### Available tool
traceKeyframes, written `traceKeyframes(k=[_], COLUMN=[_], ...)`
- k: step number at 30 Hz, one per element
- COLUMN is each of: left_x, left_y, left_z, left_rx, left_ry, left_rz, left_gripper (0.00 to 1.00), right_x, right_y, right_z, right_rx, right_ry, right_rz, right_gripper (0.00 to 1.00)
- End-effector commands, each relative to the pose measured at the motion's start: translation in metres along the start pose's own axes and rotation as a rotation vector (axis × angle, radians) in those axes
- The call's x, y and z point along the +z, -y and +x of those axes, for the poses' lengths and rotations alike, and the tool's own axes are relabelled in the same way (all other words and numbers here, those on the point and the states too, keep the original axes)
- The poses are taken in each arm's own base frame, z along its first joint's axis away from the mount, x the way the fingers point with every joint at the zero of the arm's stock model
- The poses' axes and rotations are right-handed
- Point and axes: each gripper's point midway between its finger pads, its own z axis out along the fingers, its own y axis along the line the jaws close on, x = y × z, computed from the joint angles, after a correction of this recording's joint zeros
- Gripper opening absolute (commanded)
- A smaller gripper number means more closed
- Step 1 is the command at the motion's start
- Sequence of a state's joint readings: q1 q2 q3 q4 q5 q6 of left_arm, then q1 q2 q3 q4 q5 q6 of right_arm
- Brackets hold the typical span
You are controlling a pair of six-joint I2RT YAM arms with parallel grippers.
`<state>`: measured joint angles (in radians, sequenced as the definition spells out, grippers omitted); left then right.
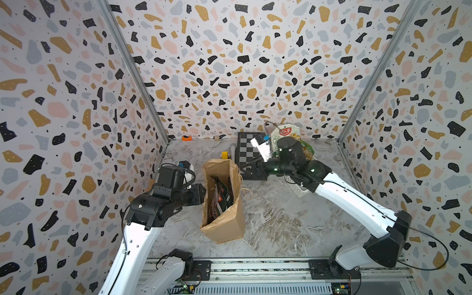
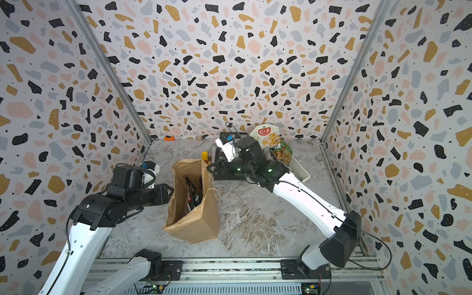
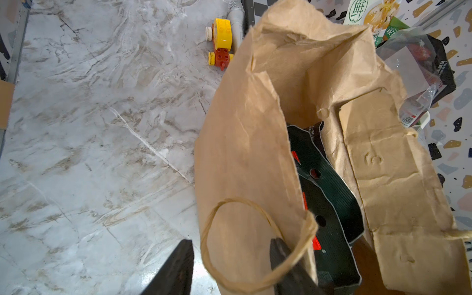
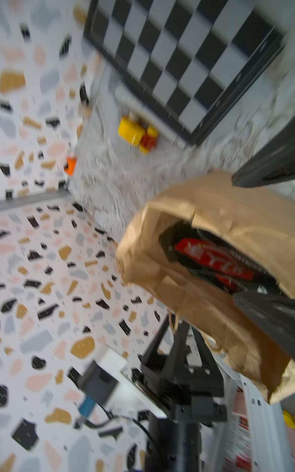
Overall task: Place the condiment packets inside the bag
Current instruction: Pick up the condiment packet from the storage box.
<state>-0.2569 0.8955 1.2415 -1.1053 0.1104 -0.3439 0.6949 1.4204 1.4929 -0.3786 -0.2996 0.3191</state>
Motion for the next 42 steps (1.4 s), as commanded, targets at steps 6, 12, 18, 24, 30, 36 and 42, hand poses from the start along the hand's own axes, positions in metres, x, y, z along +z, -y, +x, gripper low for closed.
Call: traceKeyframes(k=[6,12,18,24,30,36,42], left_x=[-0.028,-0.007,-0.002,0.004,0.011,0.015,0.013], left_y=[0.004,0.0,-0.006,-0.002,0.001,0.003,0.004], left_z=[-0.003,0.012,0.017,0.01,0.006,0.005,0.005], left_rx=[0.048,0.059,0.068,0.054,0.042,0.034,0.029], left_ry=[0.049,-0.041,-0.039,-0.033,-0.031,-0.036,-0.035], left_rz=[0.015,0.011,-0.014,0.003,0.016,0.03,0.031], left_gripper=[0.58,0.59,0.59,0.59,0.56,0.55,0.51], right_x=[-0.094,-0.083,-0.102,-0.106,-0.109,-0.09,-0.067], right_y=[0.217,0.258,0.282,0.266,0.245,0.27,0.309], right_z=[0.068,0.098,0.12,0.125,0.144,0.176,0.152], right_rx=[0.114,0.106,0.098,0.029,-0.044,-0.096,-0.209], right_ry=[-0.146,-0.258,-0.321,-0.264,-0.192,-0.32,-0.351], right_rz=[0.665,0.714,0.877,0.815,0.741,0.756,0.818], right_gripper=[0.82,0.78,0.69,0.68,0.6,0.62,0.53])
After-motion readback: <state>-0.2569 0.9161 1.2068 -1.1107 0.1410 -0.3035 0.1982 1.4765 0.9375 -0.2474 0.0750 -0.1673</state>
